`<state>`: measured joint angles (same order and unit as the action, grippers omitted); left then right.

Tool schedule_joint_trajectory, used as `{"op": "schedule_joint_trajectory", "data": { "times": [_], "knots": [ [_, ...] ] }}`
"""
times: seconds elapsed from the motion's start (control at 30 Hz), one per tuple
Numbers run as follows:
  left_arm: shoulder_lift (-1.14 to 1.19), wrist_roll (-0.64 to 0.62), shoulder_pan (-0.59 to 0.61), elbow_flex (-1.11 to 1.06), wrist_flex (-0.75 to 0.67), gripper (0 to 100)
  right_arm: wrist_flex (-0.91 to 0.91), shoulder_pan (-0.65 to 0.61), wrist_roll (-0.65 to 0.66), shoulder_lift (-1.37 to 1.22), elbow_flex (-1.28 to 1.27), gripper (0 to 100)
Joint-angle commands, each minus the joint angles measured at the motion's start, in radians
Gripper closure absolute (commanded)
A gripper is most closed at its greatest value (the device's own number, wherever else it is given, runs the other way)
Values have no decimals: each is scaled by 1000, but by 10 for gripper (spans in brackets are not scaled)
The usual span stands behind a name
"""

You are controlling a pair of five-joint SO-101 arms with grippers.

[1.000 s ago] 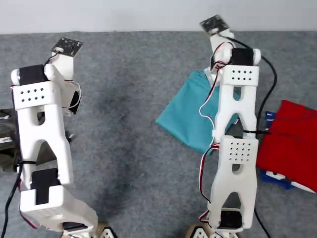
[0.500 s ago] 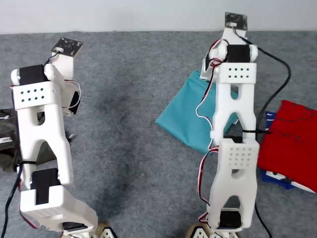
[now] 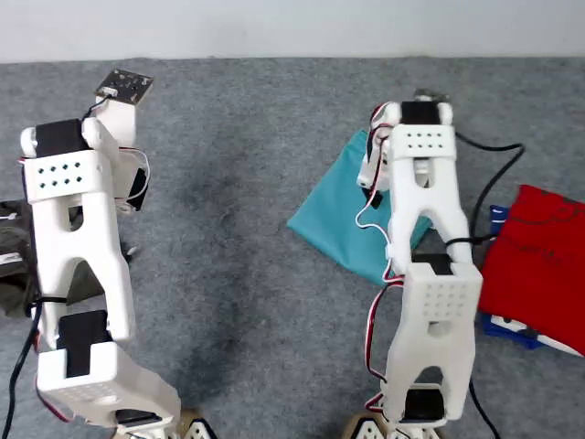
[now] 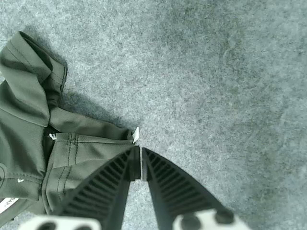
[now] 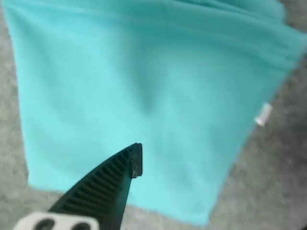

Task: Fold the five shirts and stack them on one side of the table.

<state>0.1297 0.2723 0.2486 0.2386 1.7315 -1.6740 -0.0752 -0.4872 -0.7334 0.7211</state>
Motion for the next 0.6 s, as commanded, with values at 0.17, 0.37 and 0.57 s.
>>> {"op": "schedule_joint_trajectory", "data": {
  "times": [0.17, 0.37, 0.57],
  "knots": [
    [-49, 5, 2, 4, 23, 985, 170, -10, -57, -182, 8, 468],
    [-49, 5, 2, 4, 23, 985, 183, -16, -52, -232, 8, 616],
    [-49, 5, 2, 4, 23, 985, 179, -15, -49, -232, 8, 900]
  ]
}}
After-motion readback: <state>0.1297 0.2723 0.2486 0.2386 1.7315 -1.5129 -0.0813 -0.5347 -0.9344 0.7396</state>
